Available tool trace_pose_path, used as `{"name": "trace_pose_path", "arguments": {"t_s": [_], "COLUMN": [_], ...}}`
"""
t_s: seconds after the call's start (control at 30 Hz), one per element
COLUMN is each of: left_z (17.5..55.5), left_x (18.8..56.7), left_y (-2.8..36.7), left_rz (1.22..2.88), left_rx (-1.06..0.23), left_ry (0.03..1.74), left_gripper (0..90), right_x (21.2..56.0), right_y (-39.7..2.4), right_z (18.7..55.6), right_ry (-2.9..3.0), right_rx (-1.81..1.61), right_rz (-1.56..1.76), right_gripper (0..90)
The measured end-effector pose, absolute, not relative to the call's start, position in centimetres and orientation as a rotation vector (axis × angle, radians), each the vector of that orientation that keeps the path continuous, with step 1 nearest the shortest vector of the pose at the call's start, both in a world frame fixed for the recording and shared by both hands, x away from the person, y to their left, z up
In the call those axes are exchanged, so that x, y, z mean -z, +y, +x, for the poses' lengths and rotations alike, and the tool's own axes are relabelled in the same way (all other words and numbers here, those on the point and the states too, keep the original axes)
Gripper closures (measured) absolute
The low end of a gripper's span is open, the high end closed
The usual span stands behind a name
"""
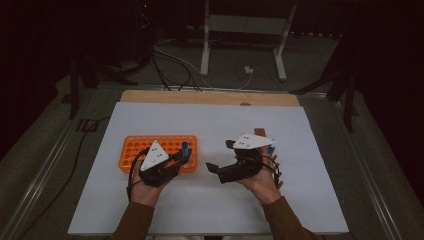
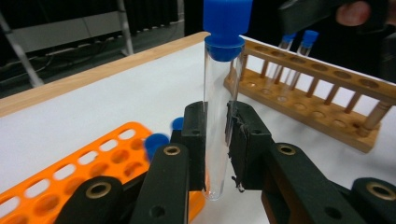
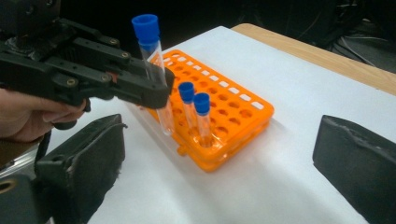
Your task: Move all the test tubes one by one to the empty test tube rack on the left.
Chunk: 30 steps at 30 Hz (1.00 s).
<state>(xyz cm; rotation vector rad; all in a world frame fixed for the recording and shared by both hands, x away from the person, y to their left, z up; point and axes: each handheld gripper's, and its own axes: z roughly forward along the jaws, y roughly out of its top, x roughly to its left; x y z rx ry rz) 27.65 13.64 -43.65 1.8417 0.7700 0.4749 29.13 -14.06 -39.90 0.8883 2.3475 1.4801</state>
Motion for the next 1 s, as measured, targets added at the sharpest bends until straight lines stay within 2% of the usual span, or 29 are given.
{"name": "trace_pose_path", "arguments": {"t_s": [0.43,1.0], "left_z": [28.7,30.1], "left_x": [44.8,47.2], "left_y": [15.3,15.5], "left_rz": [1.845,1.886], "left_rx": [-0.550,-0.537], "left_ry": [0.844,0.888], "left_gripper": [77.9,77.9], "right_x": [39.9,40.1], "right_y": [-15.6,-15.9], "right_z": [28.4,28.3], "right_ry": [2.316,2.315], "right_rx": [-1.486,-1.502], "right_rz": [0.888,0.881], "right_gripper": [2.2,2.7]}}
